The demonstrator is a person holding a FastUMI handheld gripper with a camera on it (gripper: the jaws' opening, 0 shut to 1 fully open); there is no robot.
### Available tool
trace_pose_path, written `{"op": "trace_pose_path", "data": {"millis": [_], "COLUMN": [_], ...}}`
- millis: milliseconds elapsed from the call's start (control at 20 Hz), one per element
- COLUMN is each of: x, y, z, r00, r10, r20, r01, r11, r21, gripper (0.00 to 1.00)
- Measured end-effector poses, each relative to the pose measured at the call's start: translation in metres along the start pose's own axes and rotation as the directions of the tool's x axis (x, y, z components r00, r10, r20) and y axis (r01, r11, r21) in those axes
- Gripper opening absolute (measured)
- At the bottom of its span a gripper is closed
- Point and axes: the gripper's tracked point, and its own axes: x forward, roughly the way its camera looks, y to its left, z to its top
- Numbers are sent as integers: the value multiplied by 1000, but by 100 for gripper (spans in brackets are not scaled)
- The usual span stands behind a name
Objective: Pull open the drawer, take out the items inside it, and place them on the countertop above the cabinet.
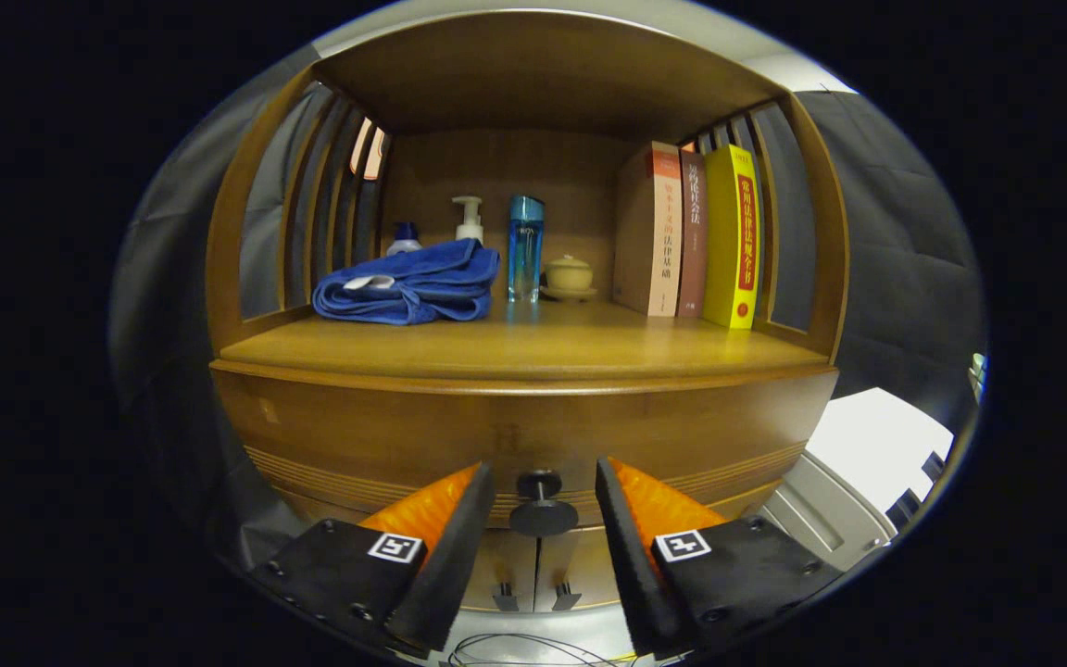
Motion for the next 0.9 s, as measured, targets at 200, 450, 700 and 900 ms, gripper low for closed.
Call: {"op": "trace_pose_path", "data": {"millis": [200, 450, 700, 900], "x": [11, 13, 10, -5], "y": [3, 7, 6, 6], "z": [-20, -31, -33, -33], "r00": [999, 996, 996, 996], "r10": [10, -2, -15, -11], "r20": [-50, -91, -93, -91], "r01": [-11, -4, 11, 6], "r11": [1000, 998, 999, 999], "r21": [-11, -70, -50, -53], "gripper": [71, 56, 48, 44]}}
